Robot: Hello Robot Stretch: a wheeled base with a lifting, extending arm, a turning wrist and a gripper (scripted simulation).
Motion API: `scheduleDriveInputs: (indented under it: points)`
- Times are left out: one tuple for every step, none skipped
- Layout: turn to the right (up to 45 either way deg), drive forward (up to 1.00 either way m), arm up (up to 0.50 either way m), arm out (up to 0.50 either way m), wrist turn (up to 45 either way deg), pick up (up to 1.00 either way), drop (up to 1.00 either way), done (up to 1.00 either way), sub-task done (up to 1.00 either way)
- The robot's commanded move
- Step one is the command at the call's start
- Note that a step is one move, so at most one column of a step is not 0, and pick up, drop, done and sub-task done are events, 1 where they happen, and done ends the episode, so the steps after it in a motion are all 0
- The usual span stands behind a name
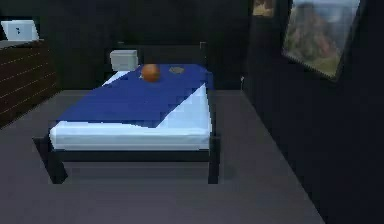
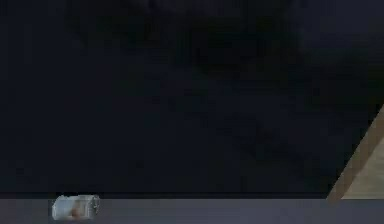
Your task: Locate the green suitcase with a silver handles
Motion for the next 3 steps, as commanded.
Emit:
scheduleDriveInputs:
  points:
    - [-45.0,0.00,0.00,0.00,0.0,0.00,0.00,0.00,0.00]
    - [-45.0,0.00,0.00,0.00,0.0,0.00,0.00,0.00,0.00]
    - [-39.0,0.00,0.00,0.00,0.0,0.00,0.00,0.00,0.00]
